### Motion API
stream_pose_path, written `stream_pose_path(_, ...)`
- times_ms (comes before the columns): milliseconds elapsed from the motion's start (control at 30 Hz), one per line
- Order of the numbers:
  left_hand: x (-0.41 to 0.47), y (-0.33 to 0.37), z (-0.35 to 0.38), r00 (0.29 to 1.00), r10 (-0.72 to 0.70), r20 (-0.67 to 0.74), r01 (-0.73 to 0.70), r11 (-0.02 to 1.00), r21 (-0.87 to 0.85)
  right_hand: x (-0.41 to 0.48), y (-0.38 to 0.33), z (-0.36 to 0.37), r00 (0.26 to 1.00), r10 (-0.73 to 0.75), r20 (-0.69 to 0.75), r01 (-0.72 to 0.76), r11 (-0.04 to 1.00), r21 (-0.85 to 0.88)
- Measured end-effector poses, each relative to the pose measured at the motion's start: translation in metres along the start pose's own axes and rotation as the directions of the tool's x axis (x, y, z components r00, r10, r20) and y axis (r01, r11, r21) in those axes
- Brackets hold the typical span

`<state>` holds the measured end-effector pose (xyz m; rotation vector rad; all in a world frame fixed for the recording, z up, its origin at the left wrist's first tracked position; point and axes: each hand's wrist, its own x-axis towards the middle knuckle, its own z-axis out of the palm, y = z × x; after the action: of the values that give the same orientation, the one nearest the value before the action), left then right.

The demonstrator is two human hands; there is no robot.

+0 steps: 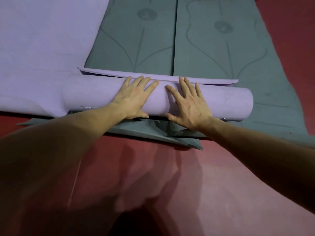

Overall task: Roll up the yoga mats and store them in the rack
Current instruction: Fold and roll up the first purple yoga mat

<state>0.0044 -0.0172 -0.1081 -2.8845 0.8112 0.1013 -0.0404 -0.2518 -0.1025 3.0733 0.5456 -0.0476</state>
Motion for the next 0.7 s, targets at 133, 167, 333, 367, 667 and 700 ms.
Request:
stream_pose_path(133, -0.001, 0.004, -0.012, 1.000, 0.007, -0.017, -0.008, 0.999, -0.036, -0.007, -0.006, 0.000, 0.998, -0.032, -0.055, 0.035, 0.998, 0.052)
stream_pose_path(167, -0.003, 0.007, -0.016, 1.000, 0.011, -0.029, -0.012, 0.998, -0.058, -0.009, -0.008, 0.001, 0.992, -0.059, -0.108, 0.067, 0.995, 0.077)
stream_pose_path(333, -0.010, 0.020, -0.030, 0.999, -0.043, -0.026, 0.037, 0.984, -0.172, -0.020, -0.018, -0.002, 0.928, -0.175, -0.328, 0.231, 0.963, 0.140)
stream_pose_path(367, -0.011, 0.020, -0.029, 0.999, -0.047, -0.003, 0.046, 0.982, -0.185, -0.022, -0.021, 0.000, 0.932, -0.182, -0.313, 0.236, 0.961, 0.142)
stream_pose_path(667, -0.030, 0.011, -0.009, 0.960, -0.217, -0.178, 0.170, 0.955, -0.245, 0.017, -0.029, 0.013, 0.985, -0.138, -0.105, 0.138, 0.990, -0.007)
stream_pose_path(700, -0.035, 0.012, -0.004, 0.952, -0.235, -0.198, 0.187, 0.954, -0.234, 0.023, -0.031, 0.012, 0.987, -0.117, -0.108, 0.116, 0.993, -0.009)
